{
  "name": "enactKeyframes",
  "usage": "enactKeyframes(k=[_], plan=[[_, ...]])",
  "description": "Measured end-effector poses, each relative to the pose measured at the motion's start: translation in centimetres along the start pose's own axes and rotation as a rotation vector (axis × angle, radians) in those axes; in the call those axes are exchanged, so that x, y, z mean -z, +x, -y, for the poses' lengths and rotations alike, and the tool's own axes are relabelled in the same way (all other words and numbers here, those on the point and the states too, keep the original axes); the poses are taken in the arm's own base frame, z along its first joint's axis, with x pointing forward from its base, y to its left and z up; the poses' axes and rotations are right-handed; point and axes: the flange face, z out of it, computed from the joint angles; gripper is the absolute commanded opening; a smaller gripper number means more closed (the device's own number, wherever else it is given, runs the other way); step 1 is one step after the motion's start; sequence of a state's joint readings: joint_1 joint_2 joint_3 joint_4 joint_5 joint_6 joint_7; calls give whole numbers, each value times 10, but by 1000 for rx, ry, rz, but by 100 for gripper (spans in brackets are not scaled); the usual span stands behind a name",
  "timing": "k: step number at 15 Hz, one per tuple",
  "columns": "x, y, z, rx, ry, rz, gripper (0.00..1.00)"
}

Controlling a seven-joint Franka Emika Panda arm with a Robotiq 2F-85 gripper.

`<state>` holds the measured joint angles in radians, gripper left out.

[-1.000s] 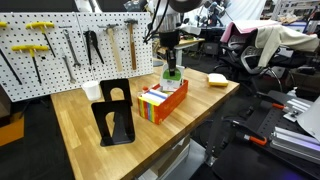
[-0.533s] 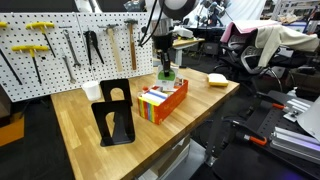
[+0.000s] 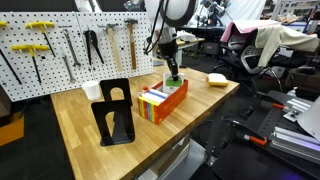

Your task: Take the book closest to you and put it in the box

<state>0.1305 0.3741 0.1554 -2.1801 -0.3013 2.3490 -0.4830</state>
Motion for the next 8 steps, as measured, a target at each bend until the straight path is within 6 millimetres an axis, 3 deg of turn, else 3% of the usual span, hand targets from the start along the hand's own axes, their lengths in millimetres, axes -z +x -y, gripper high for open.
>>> enactKeyframes(k=[1, 4, 8], plan=[[-1, -6, -2, -19, 21, 20, 48], [4, -20, -8, -64, 58, 45, 66], [4, -20, -7, -66, 63, 45, 66]])
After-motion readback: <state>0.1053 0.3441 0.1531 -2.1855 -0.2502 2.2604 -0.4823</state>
